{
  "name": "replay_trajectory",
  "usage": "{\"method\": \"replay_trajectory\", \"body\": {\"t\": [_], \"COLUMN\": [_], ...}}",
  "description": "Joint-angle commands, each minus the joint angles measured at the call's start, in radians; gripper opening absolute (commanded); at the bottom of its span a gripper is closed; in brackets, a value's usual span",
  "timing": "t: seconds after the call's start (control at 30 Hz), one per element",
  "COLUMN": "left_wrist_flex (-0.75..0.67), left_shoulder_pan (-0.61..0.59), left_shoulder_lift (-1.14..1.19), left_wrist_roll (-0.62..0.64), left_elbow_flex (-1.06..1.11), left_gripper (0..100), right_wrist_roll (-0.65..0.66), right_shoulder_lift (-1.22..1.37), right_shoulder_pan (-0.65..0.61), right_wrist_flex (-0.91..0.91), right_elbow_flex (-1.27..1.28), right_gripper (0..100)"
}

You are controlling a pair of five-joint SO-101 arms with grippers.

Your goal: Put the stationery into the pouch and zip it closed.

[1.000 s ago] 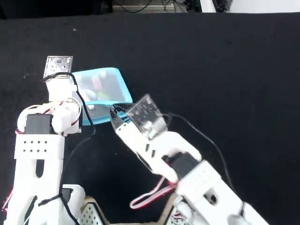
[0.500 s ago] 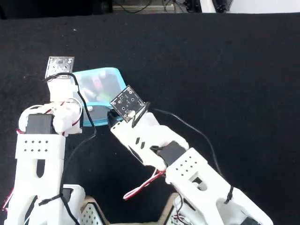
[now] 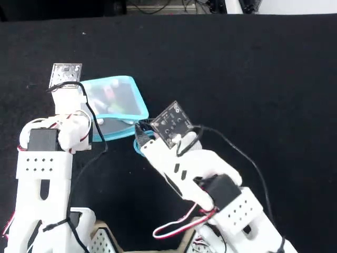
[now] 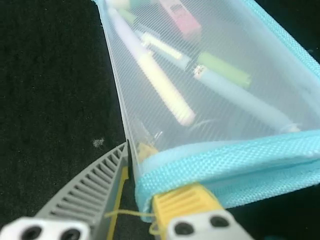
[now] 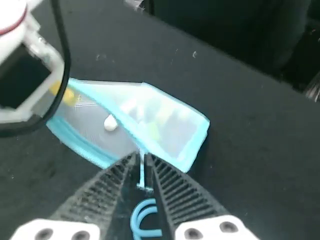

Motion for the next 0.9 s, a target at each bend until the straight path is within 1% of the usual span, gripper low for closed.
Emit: {"method": "replay_trajectory", "body": {"t": [0.0, 0.1, 0.2, 0.23, 0.3, 0.37, 0.43, 0.67, 0.77, 0.87], "left_wrist_flex": [0.005, 0.005, 0.006, 0.006, 0.006, 0.006, 0.006, 0.006, 0.006, 0.006], "left_shoulder_pan": [0.002, -0.001, -0.001, -0.001, -0.001, -0.001, -0.001, -0.002, -0.002, -0.007], "left_shoulder_lift": [0.009, 0.009, 0.009, 0.009, 0.009, 0.009, 0.009, 0.009, 0.009, 0.009], "left_wrist_roll": [-0.006, -0.006, -0.006, -0.006, -0.006, -0.006, -0.006, -0.006, -0.006, -0.006], "left_elbow_flex": [-0.001, -0.001, -0.001, -0.001, -0.001, -0.001, -0.001, -0.001, -0.001, -0.002], "left_gripper": [3, 3, 3, 3, 3, 3, 3, 3, 3, 3], "right_wrist_roll": [0.0, 0.0, 0.0, 0.011, 0.06, 0.078, 0.084, 0.091, 0.15, 0.152], "right_shoulder_lift": [0.071, 0.166, 0.236, 0.248, 0.248, 0.24, 0.228, 0.188, 0.189, 0.186], "right_shoulder_pan": [0.017, 0.02, 0.048, 0.06, 0.061, 0.058, 0.049, 0.08, 0.058, 0.048], "right_wrist_flex": [-0.029, -0.031, -0.02, -0.003, 0.061, 0.129, 0.169, 0.192, 0.245, 0.255], "right_elbow_flex": [-0.01, -0.036, -0.076, -0.093, -0.13, -0.162, -0.174, -0.174, -0.18, -0.182], "right_gripper": [1.5, 1.5, 1.7, 3.1, 11.0, 20.0, 24.1, 17.5, 17.4, 17.4]}}
